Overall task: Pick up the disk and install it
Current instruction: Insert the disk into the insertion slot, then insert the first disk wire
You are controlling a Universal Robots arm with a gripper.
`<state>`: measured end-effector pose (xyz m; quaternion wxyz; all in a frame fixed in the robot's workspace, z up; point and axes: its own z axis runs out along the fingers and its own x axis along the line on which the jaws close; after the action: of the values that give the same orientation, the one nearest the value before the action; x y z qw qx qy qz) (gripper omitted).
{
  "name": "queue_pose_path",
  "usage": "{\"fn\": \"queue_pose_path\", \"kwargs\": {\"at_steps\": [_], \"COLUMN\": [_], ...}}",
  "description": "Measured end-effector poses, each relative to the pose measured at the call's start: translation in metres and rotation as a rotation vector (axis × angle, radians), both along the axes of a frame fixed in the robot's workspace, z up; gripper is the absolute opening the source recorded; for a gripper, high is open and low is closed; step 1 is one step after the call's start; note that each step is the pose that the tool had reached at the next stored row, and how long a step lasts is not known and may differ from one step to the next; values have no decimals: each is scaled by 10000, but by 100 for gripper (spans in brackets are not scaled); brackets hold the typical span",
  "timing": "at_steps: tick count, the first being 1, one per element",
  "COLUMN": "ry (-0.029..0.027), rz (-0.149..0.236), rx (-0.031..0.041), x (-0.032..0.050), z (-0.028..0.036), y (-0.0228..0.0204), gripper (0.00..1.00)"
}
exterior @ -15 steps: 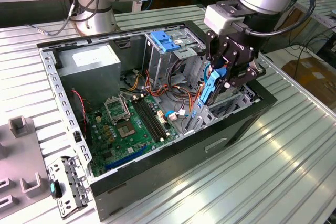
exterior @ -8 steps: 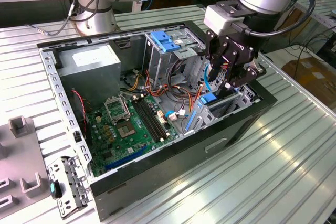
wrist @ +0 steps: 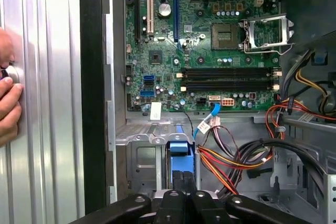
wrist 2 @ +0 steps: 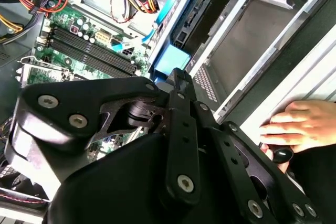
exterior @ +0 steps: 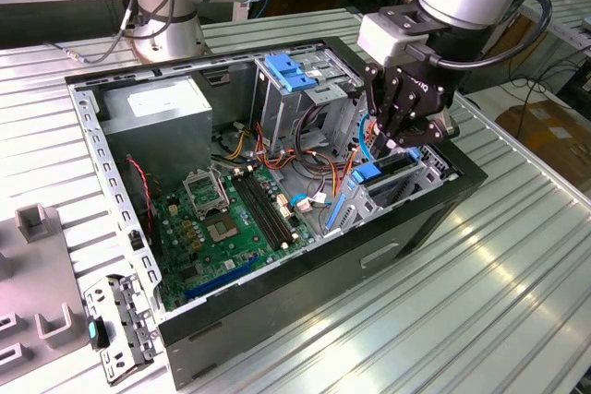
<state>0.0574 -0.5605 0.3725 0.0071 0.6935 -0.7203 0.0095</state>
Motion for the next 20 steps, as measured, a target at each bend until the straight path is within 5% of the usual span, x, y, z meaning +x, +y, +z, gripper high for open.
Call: {"fn": "queue_pose_path", "kwargs": {"at_steps": [15,20], "ry": [-4,-4], "rz": [1,35], "rx": [0,0], "x": [5,110], "z": [-12,-12], "y": [0,0], "gripper": [11,11]}}
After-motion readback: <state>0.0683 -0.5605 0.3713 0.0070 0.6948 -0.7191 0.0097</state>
